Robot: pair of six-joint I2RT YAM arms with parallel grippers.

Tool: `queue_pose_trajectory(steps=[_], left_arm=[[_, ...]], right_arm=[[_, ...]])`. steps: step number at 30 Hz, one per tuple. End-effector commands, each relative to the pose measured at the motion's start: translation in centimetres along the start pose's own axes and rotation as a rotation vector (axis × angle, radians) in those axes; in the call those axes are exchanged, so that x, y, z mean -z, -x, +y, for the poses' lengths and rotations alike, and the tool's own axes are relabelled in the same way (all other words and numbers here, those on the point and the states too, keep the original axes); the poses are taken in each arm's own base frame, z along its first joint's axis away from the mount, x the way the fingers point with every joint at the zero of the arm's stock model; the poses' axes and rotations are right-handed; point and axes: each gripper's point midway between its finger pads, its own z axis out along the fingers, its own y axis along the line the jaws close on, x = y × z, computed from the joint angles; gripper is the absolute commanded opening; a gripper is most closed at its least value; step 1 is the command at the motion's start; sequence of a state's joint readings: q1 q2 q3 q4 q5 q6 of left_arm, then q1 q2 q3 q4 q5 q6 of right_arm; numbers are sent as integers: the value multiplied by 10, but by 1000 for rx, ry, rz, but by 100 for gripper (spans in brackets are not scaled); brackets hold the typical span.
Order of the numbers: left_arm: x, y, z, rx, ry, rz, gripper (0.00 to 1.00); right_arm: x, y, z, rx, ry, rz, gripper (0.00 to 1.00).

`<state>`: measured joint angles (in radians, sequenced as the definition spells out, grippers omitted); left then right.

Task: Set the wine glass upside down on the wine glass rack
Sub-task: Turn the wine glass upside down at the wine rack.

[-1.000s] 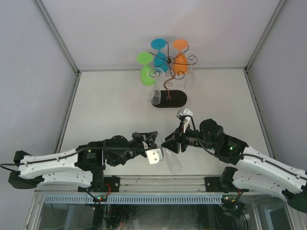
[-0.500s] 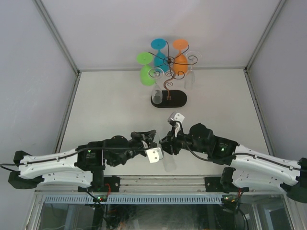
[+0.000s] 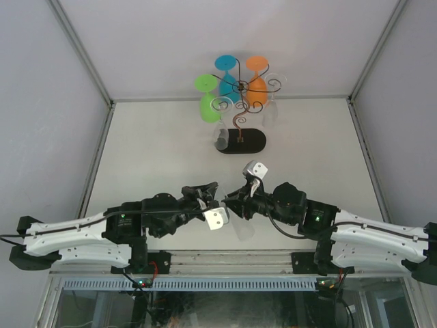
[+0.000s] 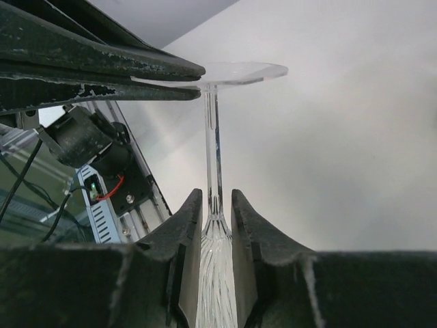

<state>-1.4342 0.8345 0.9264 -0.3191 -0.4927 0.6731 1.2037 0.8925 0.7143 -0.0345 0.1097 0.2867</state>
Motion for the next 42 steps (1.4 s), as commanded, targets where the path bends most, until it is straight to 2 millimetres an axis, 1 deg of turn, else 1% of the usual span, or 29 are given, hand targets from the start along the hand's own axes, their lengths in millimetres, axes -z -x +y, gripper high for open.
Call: queue_pose_trajectory(steps=[1, 2, 4, 5, 8, 9, 12, 14, 20, 24, 27, 30, 36, 40, 42], left_arm=[[7, 22, 22, 65, 73, -87, 0], [8, 23, 23, 69, 74, -90, 1], [9, 24, 23, 74, 74, -93, 7], [10, 24, 24, 78, 76, -97, 13], [12, 28, 26, 100, 76, -114, 39], [13, 30, 28, 113, 79, -120, 46], [18, 33, 33, 165, 92, -136, 61], [22, 32, 37, 211, 111, -138, 66], [38, 22, 50, 338, 165, -140, 71], [42, 14, 54, 412, 172, -139, 71], [43, 17, 50, 390, 130, -158, 72], [38, 26, 39, 302, 49, -182, 73], [25, 39, 30, 132, -10, -186, 73], [12, 42, 26, 33, -11, -151, 70], [6, 43, 22, -5, -17, -135, 67]], right_arm=[[3, 23, 1, -7, -6, -108, 0], [3, 22, 1, -8, -5, -107, 0], [2, 23, 2, -10, -4, -108, 0], [2, 23, 1, -10, -5, -111, 0], [4, 27, -2, -10, -26, -127, 0], [6, 30, -4, -10, -35, -136, 0], [12, 34, -12, -4, -76, -155, 0], [18, 37, -19, 5, -113, -167, 0], [37, 43, -38, 20, -184, -214, 0], [46, 45, -40, 52, -160, -228, 0], [47, 46, -28, 86, -62, -218, 0], [46, 42, -15, 85, 52, -187, 0], [37, 34, -4, 8, 148, -74, 0], [30, 33, 9, -19, 216, -2, 0], [27, 34, 16, -22, 249, 29, 0]])
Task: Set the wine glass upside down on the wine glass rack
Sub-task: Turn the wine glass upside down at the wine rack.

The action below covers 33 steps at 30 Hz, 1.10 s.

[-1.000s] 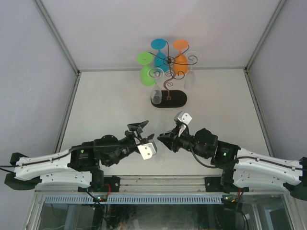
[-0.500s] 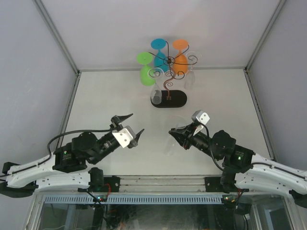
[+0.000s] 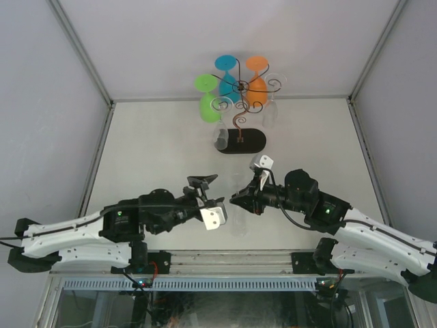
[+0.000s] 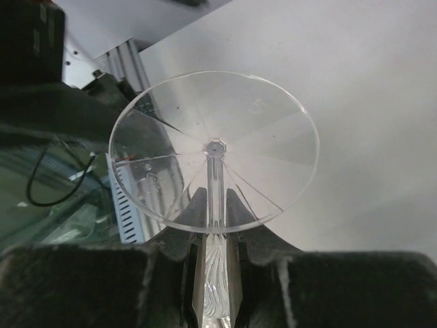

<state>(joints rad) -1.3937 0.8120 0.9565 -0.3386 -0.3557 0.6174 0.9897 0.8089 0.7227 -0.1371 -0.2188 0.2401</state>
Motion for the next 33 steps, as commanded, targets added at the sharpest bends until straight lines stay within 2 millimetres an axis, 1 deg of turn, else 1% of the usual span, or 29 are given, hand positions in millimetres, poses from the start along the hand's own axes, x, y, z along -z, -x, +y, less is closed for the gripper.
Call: queue_pose_trajectory(steps=[1, 4, 6, 9, 12, 14, 15, 17, 19, 22, 26, 30, 33], left_arm=[[-3, 29, 17, -101, 31, -46, 65], [-7, 29, 11, -126, 17, -38, 60], [-8, 28, 11, -132, 22, -31, 55], [-8, 28, 13, -135, 37, -26, 47], [-6, 29, 18, -127, 62, -28, 43], [-4, 29, 22, -124, 79, -29, 43], [-3, 29, 23, -121, 87, -30, 45], [-1, 26, 24, -119, 95, -28, 52], [0, 23, 23, -121, 98, -19, 57], [0, 18, 21, -122, 95, -7, 60], [-2, 20, 15, -127, 71, -19, 60], [-8, 25, 7, -136, 35, -27, 56], [-12, 27, 3, -148, 21, -22, 50]], right_arm=[[1, 27, 32, -20, 147, -4, 0], [0, 29, 37, -24, 166, -6, 0], [0, 28, 37, -27, 167, 2, 0], [-2, 21, 35, -32, 162, 27, 0], [-3, 15, 34, -37, 161, 55, 0], [-4, 9, 32, -41, 154, 76, 0], [-4, 8, 31, -44, 146, 79, 0], [-4, 7, 29, -48, 134, 84, 0], [-3, 6, 28, -51, 128, 87, 0], [-4, 6, 28, -52, 130, 89, 0], [-5, 6, 31, -56, 149, 90, 0], [-7, 7, 36, -61, 176, 86, 0], [-9, 8, 37, -65, 185, 83, 0]])
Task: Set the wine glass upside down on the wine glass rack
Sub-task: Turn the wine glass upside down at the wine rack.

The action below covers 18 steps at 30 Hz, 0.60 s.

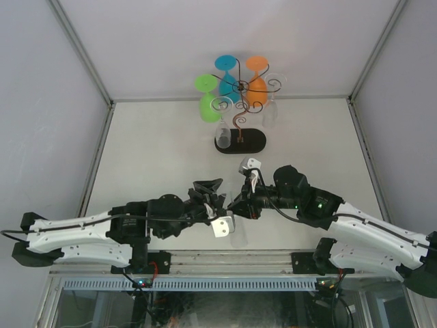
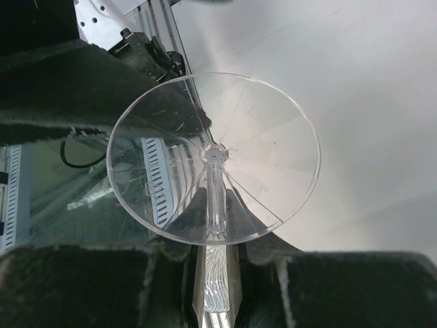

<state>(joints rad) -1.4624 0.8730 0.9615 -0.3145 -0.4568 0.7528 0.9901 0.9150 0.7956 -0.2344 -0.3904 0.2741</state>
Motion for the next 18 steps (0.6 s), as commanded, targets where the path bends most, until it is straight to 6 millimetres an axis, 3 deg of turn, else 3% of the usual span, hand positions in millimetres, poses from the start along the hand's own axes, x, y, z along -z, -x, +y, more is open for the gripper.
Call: queue_pose_trajectory(steps=[1, 10, 11, 16, 18], left_arm=[[-2, 24, 10, 11, 12, -60, 46], [-3, 25, 8, 14, 0, -61, 5], [-3, 25, 8, 16, 0, -59, 1], [-2, 22, 6, 16, -1, -54, 0], [-2, 22, 7, 17, 2, -51, 0]], right_arm=[[1, 28, 15, 16, 53, -77, 0], [2, 30, 11, 20, 24, -88, 0], [3, 31, 10, 24, 17, -94, 4], [12, 40, 6, 49, -37, -140, 33], [18, 43, 4, 64, -66, -159, 40]])
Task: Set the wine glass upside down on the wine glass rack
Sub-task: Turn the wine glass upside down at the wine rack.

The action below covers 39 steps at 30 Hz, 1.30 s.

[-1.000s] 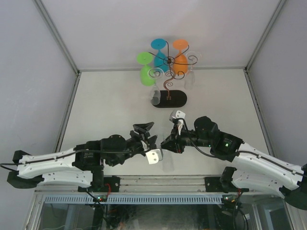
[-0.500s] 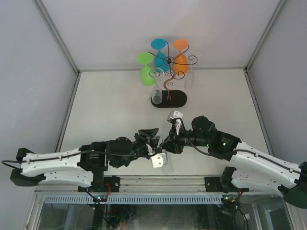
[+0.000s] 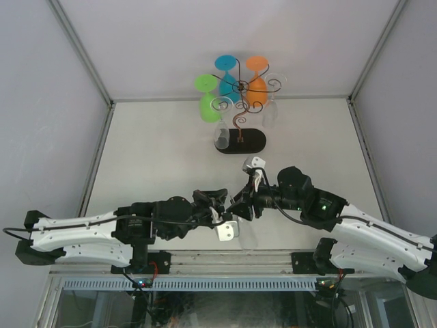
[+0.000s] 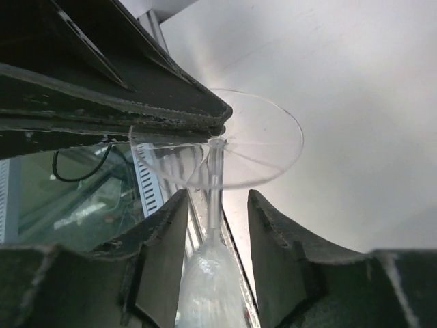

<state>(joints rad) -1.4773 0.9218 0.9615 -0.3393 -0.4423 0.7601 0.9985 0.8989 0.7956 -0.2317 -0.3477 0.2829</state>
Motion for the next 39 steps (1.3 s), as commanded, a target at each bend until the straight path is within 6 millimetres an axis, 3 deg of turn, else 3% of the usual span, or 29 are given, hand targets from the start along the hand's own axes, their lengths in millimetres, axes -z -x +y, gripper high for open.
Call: queue_pose_trajectory(steps=[1, 8, 19, 23, 31, 33, 39], left_arm=[[11, 23, 27, 56, 68, -77, 0], [12, 22, 29, 63, 80, -73, 0], [16, 22, 36, 89, 112, -79, 0], [17, 20, 38, 90, 125, -69, 0], [18, 18, 38, 99, 133, -65, 0], [18, 18, 40, 111, 139, -62, 1], [21, 17, 41, 153, 153, -61, 44]], right_arm=[[17, 39, 4, 71, -52, -144, 42], [25, 41, -2, 93, -110, -182, 42], [14, 33, -1, 86, -96, -192, 37], [10, 29, -1, 89, -98, -176, 29], [14, 34, 1, 107, -110, -205, 0], [15, 36, 3, 113, -107, -214, 0], [20, 45, 4, 120, -121, -256, 0]])
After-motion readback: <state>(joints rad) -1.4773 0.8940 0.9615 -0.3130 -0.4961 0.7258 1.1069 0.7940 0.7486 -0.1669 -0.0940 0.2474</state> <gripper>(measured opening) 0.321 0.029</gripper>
